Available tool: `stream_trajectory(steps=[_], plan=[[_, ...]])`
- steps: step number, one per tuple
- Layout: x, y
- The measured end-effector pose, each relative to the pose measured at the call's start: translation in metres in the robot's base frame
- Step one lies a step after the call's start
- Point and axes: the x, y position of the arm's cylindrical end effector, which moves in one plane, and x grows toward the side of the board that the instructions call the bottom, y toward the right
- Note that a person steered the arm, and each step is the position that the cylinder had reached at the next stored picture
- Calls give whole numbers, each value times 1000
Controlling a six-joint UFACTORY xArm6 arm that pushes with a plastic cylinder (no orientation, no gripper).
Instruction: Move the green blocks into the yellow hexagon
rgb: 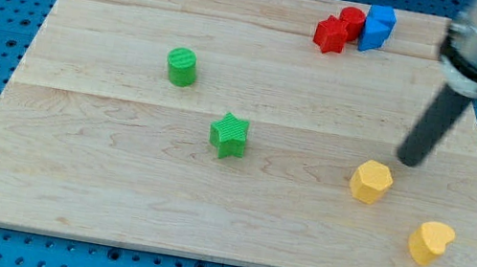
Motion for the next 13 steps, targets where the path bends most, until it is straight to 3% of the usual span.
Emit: stream_trajectory(steps=[1,2,3,4,5,6,7,8,10,11,13], plan=[[4,-52],[37,-52],[56,-4],[-26,-32],[-80,-106],[-68,-181],[-25,-236],[18,-199],[39,-56],[28,-63],[-134,-158]])
